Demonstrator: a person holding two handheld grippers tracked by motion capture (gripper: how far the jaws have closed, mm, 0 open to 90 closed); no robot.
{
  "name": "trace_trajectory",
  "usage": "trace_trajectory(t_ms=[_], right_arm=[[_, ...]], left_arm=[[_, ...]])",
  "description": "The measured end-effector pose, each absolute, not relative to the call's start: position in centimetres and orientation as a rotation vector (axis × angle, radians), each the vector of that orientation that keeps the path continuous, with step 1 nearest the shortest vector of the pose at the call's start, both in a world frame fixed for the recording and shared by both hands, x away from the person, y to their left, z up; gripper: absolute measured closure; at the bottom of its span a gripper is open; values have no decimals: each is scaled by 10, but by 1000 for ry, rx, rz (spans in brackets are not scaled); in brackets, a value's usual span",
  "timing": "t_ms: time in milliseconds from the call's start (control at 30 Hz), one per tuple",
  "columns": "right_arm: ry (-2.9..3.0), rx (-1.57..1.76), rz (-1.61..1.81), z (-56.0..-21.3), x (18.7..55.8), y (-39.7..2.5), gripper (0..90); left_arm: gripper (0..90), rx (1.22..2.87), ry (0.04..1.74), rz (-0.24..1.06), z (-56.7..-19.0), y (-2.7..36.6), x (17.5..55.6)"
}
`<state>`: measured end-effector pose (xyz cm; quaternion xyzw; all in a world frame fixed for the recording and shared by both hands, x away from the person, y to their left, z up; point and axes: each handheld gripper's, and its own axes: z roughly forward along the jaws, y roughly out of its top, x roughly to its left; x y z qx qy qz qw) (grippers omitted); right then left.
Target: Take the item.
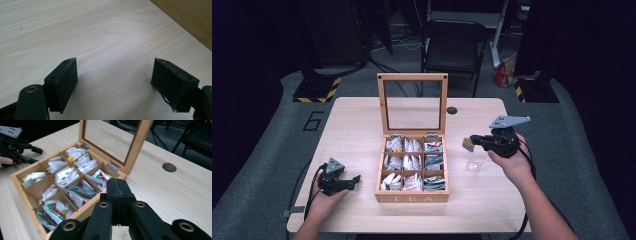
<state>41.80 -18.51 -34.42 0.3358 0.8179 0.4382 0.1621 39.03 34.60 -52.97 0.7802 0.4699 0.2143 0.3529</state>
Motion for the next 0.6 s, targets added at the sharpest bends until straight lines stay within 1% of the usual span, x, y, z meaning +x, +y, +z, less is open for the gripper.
trace_trajectory(t_ms=[600], right_arm=[[2303,1057,1185,-370,423,-204,900]], left_arm=[[206,2015,1214,551,-530,346,389]])
